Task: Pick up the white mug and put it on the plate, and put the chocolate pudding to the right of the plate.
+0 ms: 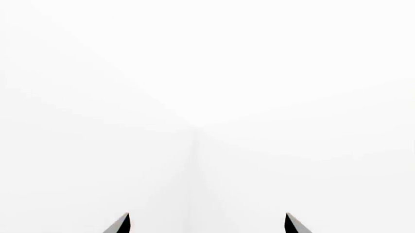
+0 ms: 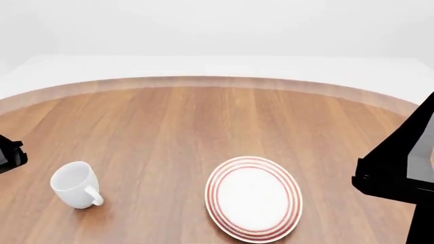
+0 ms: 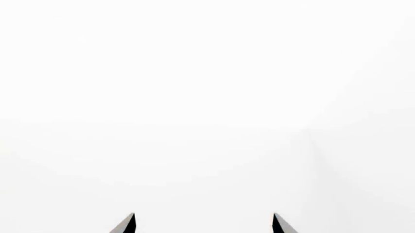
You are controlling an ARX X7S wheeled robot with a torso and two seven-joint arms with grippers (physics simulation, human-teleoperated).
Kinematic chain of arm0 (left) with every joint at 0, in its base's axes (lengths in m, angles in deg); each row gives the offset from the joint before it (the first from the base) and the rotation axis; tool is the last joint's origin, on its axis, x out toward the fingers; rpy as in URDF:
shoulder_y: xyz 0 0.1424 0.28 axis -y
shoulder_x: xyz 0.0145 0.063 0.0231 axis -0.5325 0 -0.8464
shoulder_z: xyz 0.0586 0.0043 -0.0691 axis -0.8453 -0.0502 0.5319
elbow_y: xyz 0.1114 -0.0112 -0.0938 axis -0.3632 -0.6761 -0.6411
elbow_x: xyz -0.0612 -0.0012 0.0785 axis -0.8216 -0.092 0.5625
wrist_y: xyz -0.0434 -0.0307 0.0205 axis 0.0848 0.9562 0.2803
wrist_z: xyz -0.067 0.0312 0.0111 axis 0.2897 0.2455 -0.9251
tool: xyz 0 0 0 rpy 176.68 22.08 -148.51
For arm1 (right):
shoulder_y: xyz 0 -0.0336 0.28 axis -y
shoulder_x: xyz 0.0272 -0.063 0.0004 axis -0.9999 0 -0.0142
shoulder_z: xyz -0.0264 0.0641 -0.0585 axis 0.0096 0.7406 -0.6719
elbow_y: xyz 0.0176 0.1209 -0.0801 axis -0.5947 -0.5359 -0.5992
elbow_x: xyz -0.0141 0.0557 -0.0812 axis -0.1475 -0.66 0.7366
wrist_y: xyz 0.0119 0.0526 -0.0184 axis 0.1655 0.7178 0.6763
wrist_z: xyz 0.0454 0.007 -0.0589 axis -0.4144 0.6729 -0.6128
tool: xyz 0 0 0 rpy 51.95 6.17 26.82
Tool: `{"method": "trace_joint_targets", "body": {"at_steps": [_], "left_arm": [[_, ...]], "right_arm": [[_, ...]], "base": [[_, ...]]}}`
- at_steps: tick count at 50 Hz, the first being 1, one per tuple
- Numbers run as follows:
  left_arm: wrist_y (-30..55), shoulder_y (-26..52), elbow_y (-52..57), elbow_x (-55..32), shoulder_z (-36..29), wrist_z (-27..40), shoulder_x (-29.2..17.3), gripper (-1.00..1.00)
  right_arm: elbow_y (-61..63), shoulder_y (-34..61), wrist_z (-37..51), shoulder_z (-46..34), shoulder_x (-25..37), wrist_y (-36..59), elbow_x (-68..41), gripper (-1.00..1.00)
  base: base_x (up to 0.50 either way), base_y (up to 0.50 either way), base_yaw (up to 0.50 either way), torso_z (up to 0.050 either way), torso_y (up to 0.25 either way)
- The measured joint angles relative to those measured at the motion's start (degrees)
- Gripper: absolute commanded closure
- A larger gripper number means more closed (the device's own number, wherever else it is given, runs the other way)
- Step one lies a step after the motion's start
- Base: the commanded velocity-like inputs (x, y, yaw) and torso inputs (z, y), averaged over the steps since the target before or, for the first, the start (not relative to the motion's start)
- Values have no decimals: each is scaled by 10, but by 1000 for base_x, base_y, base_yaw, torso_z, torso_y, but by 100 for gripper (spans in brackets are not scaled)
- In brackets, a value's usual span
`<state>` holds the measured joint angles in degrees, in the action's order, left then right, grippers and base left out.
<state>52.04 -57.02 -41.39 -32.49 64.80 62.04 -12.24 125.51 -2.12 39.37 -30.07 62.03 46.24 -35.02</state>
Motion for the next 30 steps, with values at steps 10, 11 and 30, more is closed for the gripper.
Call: {"method": "trace_joint_targets", "body": {"at_steps": [10,11,30], "left_arm": [[0,-2,0,-3,-3,1,-2,-100],[0,-2,0,-3,-3,2,-2,-100],[17,-2,-6,-1,-15,2,-10,-100]], "right_arm": [[0,-3,1,-5,3,-11,6,-100],[0,-3,1,-6,4,-12,7,-100],[-2,-5,9,-9,7,-16,8,-100]], "base": [[-10,400,0,0,0],[-11,500,0,0,0],[-1,67,0,0,-46]]}}
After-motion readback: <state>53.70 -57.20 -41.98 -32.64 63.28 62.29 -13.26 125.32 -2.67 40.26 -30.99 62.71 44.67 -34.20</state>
